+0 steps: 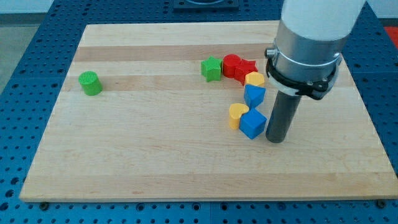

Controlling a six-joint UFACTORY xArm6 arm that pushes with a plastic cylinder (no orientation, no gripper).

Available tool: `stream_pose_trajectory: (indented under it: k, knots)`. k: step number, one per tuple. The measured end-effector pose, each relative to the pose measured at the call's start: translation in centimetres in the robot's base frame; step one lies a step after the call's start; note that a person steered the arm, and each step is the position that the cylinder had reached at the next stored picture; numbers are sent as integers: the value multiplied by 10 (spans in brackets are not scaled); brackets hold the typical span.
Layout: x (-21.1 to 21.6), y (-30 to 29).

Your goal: Move the blue cube left to the blue traingle

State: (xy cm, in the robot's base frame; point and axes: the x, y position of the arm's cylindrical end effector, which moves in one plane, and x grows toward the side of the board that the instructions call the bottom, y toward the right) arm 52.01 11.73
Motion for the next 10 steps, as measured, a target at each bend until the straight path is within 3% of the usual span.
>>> stream_pose_trajectory:
  k: [3, 7, 10]
  knots:
    - [-18, 0]
    - [5, -3]
    - [-11, -29]
